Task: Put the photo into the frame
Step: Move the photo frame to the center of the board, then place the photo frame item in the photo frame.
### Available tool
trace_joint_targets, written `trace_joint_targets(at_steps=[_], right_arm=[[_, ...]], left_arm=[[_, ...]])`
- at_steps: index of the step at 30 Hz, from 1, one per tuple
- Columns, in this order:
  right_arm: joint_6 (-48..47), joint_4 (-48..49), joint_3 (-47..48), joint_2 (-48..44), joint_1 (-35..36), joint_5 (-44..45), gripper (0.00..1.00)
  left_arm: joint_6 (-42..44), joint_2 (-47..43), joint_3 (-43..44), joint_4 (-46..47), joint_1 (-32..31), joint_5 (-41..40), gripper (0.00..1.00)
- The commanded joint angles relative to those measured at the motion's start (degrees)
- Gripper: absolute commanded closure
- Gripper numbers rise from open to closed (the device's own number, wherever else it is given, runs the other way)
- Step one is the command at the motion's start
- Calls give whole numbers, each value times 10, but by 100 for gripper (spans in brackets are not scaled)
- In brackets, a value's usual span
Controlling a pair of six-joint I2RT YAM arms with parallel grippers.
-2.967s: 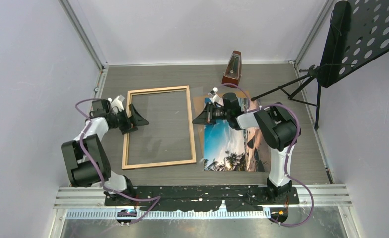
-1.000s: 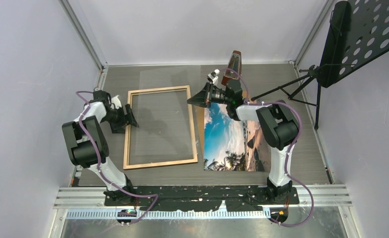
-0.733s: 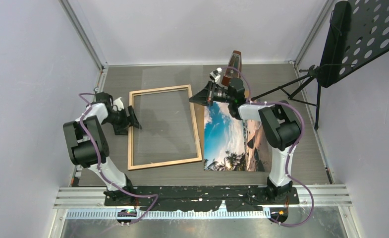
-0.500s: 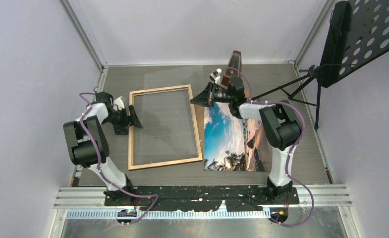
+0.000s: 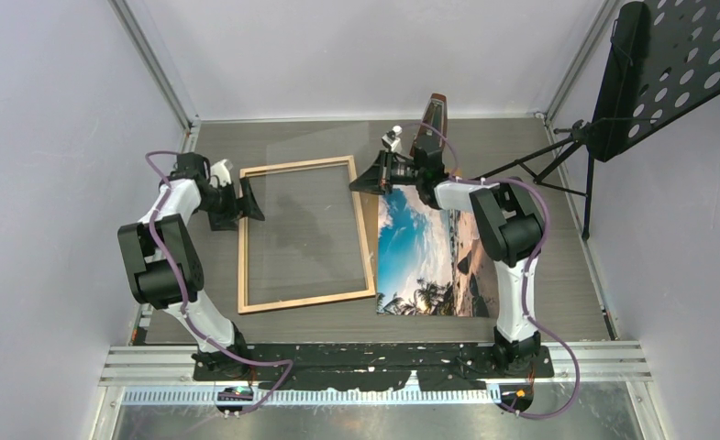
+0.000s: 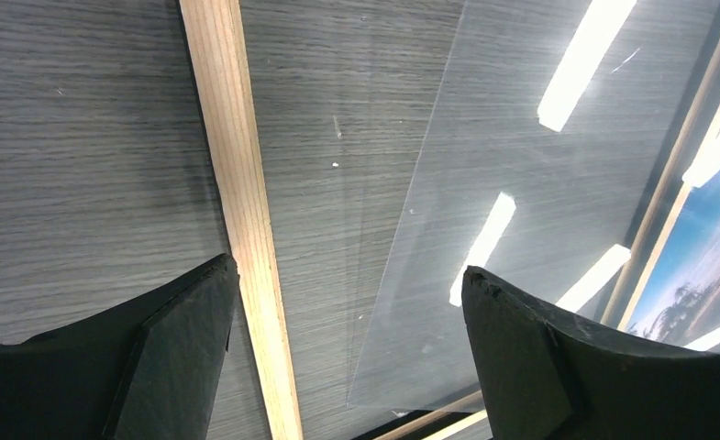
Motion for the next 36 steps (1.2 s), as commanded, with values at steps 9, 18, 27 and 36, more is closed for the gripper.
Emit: trace_joint_targets(at_steps=[9, 18, 27, 36], right_arm=[[163, 181, 19, 24, 4, -25, 94], [205, 227, 8, 37, 18, -21, 94], [225, 252, 13, 64, 39, -15, 94], [189, 220, 17, 78, 46, -16, 94]], left_arm=[[28, -21, 28, -9, 0, 4, 0], [38, -52, 53, -26, 22, 39, 0], [68, -57, 67, -39, 36, 53, 0], [44, -34, 22, -1, 37, 47, 4]])
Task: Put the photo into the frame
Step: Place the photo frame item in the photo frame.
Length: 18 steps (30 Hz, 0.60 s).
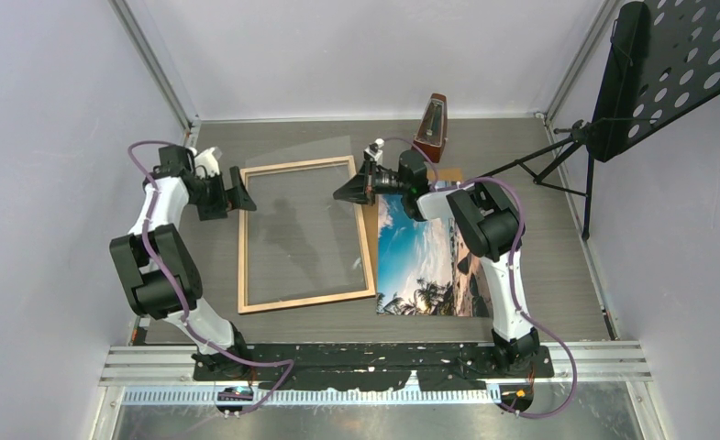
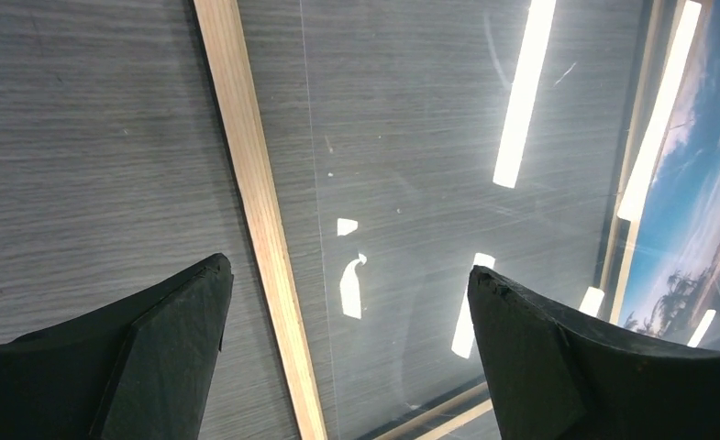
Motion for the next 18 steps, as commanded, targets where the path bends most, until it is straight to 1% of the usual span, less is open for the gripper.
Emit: trace_joint_targets(at_steps=[1, 3, 5, 9, 13, 18], right_arm=[[-16, 20, 11, -5, 3, -3, 94], [-17, 20, 8, -5, 4, -3, 94], [-19, 19, 5, -6, 4, -4, 94], [-30, 9, 0, -11, 5, -4, 94], [-39, 1, -5, -11, 5, -4, 94], [-36, 3, -6, -10, 7, -2, 94]], left_arm=[[-10, 3, -27, 27, 3, 6, 5], [-10, 2, -37, 29, 5, -6, 8], [-5, 2, -45, 28, 7, -20, 13], [1, 3, -55, 26, 25, -24, 30], [9, 8, -57, 17, 42, -17, 42], [17, 22, -62, 9, 43, -29, 55]])
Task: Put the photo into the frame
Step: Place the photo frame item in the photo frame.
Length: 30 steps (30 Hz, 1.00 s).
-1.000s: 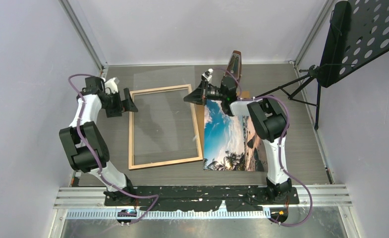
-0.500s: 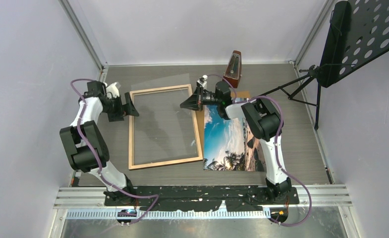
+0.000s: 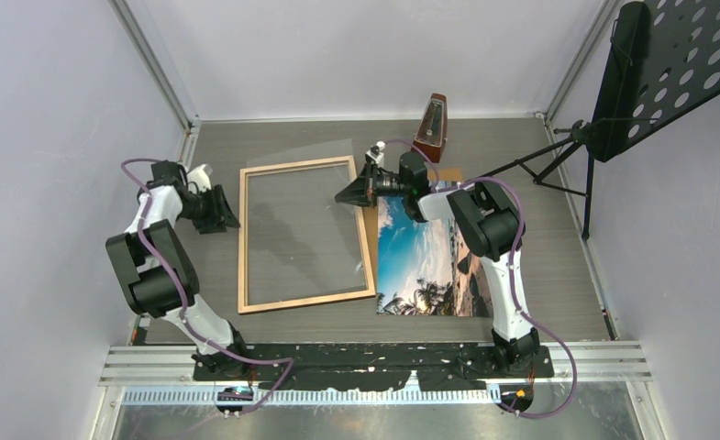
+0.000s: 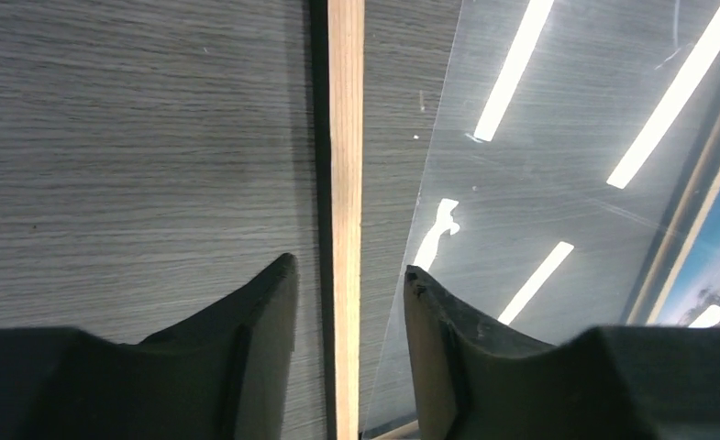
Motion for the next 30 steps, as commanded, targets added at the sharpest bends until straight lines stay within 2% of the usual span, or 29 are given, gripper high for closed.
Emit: trace_joint_targets(at_steps=[1, 9, 19, 25, 30], right_arm=[[-1, 25, 3, -8, 5, -1, 94], [13, 32, 9, -7, 6, 2, 94], [14, 34, 3, -11, 6, 6, 94], [14, 32, 5, -10, 8, 8, 94], [14, 30, 5, -12, 8, 9, 94]], left_arm=[[15, 15, -8, -1, 0, -9, 57], [15, 39, -14, -6, 0, -6, 68], [6, 57, -34, -2, 1, 9, 67], [8, 53, -41, 1, 1, 11, 70], [9, 53, -40, 0, 1, 11, 80]])
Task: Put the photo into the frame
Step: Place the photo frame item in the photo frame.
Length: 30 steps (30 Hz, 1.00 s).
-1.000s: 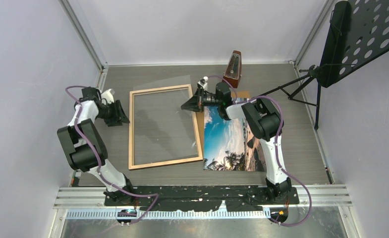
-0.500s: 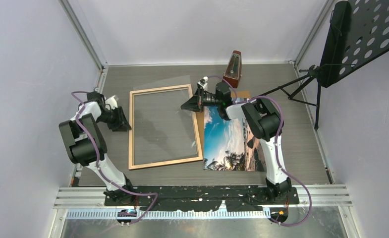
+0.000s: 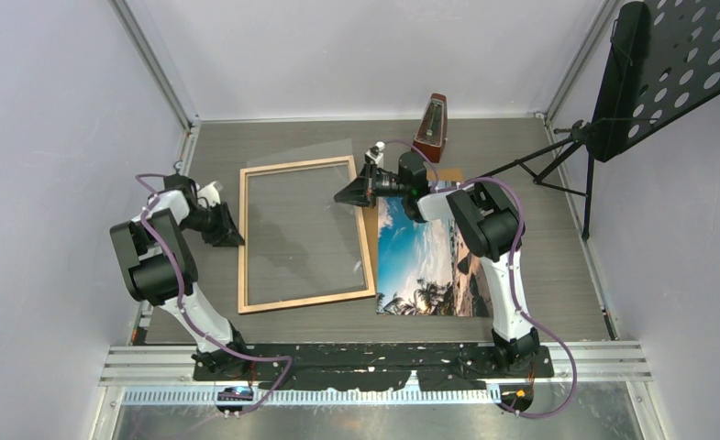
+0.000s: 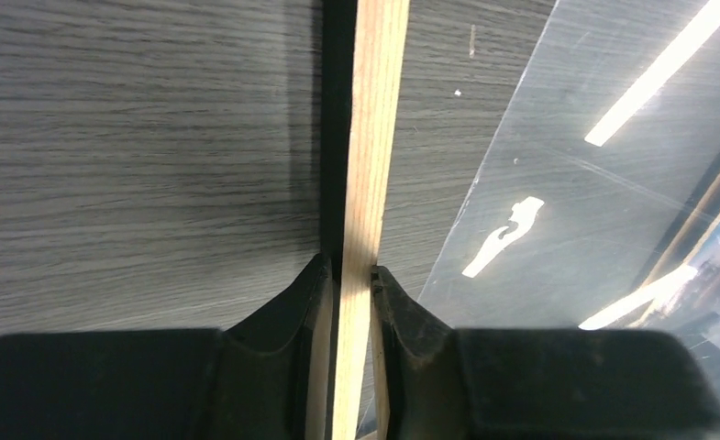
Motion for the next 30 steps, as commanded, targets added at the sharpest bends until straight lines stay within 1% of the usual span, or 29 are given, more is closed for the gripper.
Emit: trace_joint_targets(at_steps=[1, 16, 18, 22, 30], right_arm=[[4, 32, 5, -13, 5, 3, 94], [9, 30, 12, -7, 8, 6, 94], [10, 32, 10, -4, 8, 5, 94], [12, 35, 9, 1, 8, 6, 94], [11, 33, 13, 7, 8, 7, 94]], left_arm=[[5, -3, -2, 2, 0, 11, 82], [10, -4, -3, 0, 1, 19, 84], [12, -4, -2, -2, 1, 23, 83], [16, -6, -3, -3, 1, 26, 77], [18, -3, -1, -4, 1, 27, 80]])
